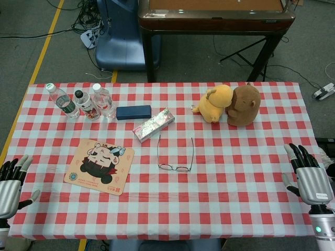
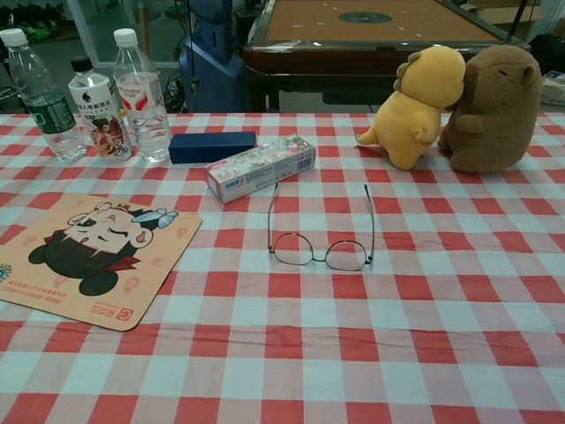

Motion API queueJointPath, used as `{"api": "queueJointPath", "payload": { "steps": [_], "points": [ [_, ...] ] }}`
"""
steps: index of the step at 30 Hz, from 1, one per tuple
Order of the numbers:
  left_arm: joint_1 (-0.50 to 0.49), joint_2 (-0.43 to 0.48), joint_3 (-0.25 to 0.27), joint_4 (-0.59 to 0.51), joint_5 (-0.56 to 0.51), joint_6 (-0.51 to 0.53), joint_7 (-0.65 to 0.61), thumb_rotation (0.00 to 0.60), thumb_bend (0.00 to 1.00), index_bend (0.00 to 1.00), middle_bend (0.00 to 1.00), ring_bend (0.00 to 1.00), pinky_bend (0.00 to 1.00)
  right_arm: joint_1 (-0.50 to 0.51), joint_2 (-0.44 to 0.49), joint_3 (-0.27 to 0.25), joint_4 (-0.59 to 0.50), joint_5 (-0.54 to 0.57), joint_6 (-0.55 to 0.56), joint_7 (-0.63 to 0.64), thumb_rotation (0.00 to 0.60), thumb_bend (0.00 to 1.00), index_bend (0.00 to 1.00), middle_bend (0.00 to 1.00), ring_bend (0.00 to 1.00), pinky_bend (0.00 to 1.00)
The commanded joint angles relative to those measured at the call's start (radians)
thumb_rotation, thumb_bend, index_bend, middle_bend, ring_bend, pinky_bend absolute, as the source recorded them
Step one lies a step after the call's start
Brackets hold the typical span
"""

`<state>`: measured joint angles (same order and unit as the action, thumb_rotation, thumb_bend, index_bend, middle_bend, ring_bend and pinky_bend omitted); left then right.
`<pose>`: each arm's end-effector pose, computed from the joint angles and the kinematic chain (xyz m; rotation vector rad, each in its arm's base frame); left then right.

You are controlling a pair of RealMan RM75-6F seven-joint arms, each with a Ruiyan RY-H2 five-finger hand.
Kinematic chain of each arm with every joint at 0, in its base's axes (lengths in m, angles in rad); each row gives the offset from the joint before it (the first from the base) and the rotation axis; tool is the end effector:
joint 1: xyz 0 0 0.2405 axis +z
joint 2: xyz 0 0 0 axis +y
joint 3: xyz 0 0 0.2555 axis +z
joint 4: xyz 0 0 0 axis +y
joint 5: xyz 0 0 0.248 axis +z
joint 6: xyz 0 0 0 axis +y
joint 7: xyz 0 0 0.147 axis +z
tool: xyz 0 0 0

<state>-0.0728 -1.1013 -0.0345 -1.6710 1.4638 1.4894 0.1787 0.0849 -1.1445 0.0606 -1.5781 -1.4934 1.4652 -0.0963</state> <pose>-0.3218 0.1784 0.1239 -1.4037 -0.8310 -0.7681 -0.3314 -0.1902 0.1185 1.4152 -0.8338 0.8206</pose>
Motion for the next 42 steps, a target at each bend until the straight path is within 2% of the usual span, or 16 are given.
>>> {"api": "queueJointPath", "payload": {
  "steps": [1, 9, 14, 19, 22, 25, 27, 30, 35, 38, 42],
  "points": [
    [0.001, -0.001, 0.0, -0.001, -0.001, 0.001, -0.001, 0.6, 0.25, 0.0, 0.0, 0.0, 0.0, 0.001, 0.001, 0.001, 0.0, -0.003, 0.002, 0.002, 0.6, 0.36, 0.0, 0.08, 0.03, 0.17],
    [0.007, -0.005, -0.001, 0.007, 0.003, 0.012, -0.012, 0.6, 0.25, 0.0, 0.0, 0.0, 0.0, 0.006, 0.009, 0.002, -0.01, -0.018, 0.007, 0.003, 0.6, 0.36, 0.0, 0.09, 0.03, 0.17],
    [0.007, -0.002, -0.002, 0.007, -0.002, 0.007, -0.015, 0.6, 0.25, 0.0, 0.0, 0.0, 0.0, 0.017, 0.015, 0.001, -0.02, -0.026, -0.007, -0.001, 0.6, 0.36, 0.0, 0.13, 0.05, 0.17],
    [0.006, -0.002, -0.002, 0.007, -0.003, 0.005, -0.016, 0.6, 0.25, 0.0, 0.0, 0.0, 0.0, 0.034, 0.018, 0.002, -0.039, -0.046, -0.019, -0.021, 0.6, 0.36, 0.0, 0.19, 0.1, 0.17],
    [0.005, -0.003, -0.002, 0.007, -0.004, 0.001, -0.016, 0.6, 0.25, 0.0, 0.0, 0.0, 0.0, 0.054, 0.02, 0.002, -0.052, -0.06, -0.039, -0.04, 0.6, 0.36, 0.0, 0.25, 0.18, 0.18],
    [0.004, -0.003, -0.001, 0.005, -0.003, -0.002, -0.014, 0.6, 0.25, 0.0, 0.0, 0.0, 0.0, 0.084, 0.022, 0.002, -0.07, -0.072, -0.078, -0.059, 0.6, 0.36, 0.0, 0.41, 0.39, 0.31],
    [0.004, -0.003, -0.001, 0.004, -0.002, 0.0, -0.013, 0.6, 0.25, 0.0, 0.0, 0.0, 0.0, 0.116, 0.026, -0.004, -0.092, -0.077, -0.136, -0.06, 0.6, 0.36, 0.0, 0.59, 0.58, 0.46],
    [0.006, -0.004, 0.0, 0.002, 0.0, 0.002, -0.013, 0.6, 0.25, 0.0, 0.0, 0.0, 0.0, 0.163, 0.02, -0.003, -0.107, -0.079, -0.208, -0.066, 0.6, 0.36, 0.0, 0.78, 0.75, 0.66],
    [0.009, -0.003, 0.003, 0.0, 0.0, 0.004, -0.01, 0.6, 0.25, 0.0, 0.0, 0.0, 0.0, 0.241, -0.014, 0.001, -0.123, -0.061, -0.329, -0.082, 0.6, 0.39, 0.0, 0.91, 0.92, 0.83],
    [0.011, -0.002, 0.004, -0.002, -0.001, 0.005, -0.008, 0.6, 0.25, 0.0, 0.0, 0.0, 0.0, 0.284, -0.039, 0.004, -0.125, -0.028, -0.404, -0.095, 0.6, 0.44, 0.0, 0.95, 0.98, 0.89],
    [0.013, 0.0, 0.004, -0.005, -0.001, 0.006, -0.006, 0.6, 0.25, 0.0, 0.0, 0.0, 0.0, 0.33, -0.069, 0.006, -0.126, 0.027, -0.493, -0.131, 0.6, 0.54, 0.0, 0.98, 1.0, 0.93]
  ]
}}
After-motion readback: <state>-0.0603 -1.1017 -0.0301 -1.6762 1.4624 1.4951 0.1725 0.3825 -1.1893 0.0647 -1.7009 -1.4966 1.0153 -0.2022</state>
